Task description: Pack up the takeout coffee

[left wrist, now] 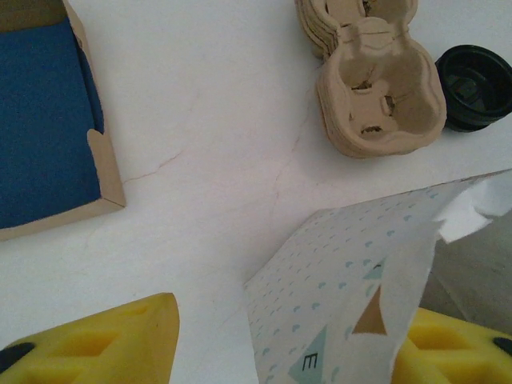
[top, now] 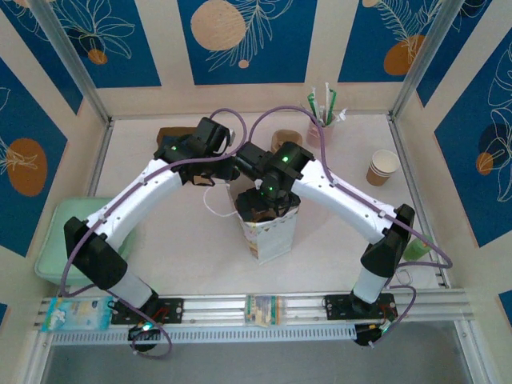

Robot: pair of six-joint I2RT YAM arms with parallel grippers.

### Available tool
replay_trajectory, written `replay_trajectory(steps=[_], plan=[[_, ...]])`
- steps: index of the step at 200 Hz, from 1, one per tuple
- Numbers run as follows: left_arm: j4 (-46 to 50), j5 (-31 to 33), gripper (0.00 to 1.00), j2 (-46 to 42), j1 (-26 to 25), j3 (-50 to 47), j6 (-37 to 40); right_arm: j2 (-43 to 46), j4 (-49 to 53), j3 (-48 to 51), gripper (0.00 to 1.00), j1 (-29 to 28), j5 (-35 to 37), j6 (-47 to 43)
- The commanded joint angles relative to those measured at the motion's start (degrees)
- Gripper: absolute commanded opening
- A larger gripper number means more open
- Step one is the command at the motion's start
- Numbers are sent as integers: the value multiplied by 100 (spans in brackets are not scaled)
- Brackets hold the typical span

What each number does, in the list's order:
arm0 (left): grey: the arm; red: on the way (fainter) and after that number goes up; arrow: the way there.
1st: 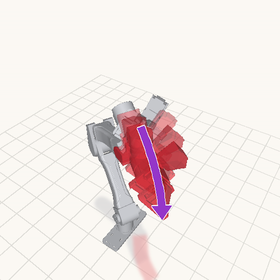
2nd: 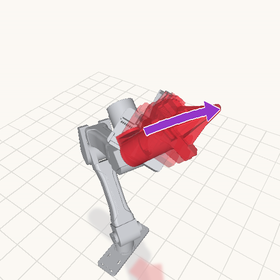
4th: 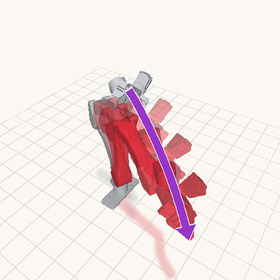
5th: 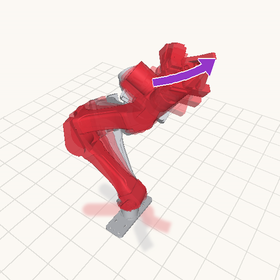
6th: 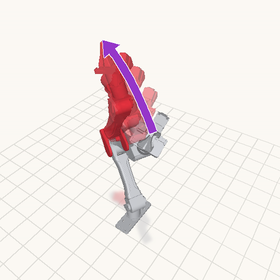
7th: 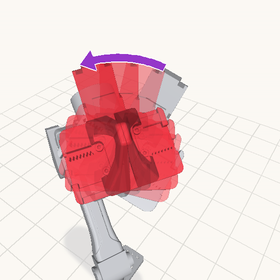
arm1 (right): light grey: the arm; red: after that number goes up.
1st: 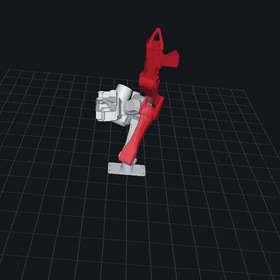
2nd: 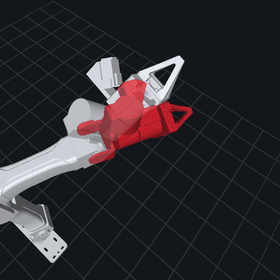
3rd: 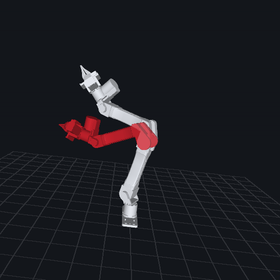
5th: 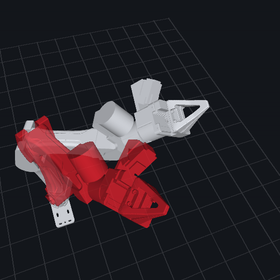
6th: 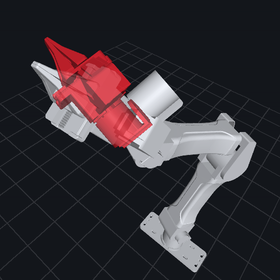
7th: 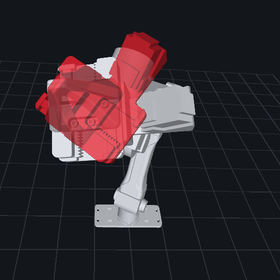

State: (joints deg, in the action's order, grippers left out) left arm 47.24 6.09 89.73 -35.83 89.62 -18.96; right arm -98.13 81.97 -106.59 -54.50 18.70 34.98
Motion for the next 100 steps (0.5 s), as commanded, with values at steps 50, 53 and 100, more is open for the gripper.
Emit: replay_trajectory(steps=[50,53,100], plan=[[74,25,66,-255,25,122,33,264,215,-322,99,-69,49,-18],[74,16,67,-258,31,125,28,274,202,-319,99,-69,36,-32],[83,-80,74,-378,28,158,-11,421,91,-412,99,-82,-33,-181]])
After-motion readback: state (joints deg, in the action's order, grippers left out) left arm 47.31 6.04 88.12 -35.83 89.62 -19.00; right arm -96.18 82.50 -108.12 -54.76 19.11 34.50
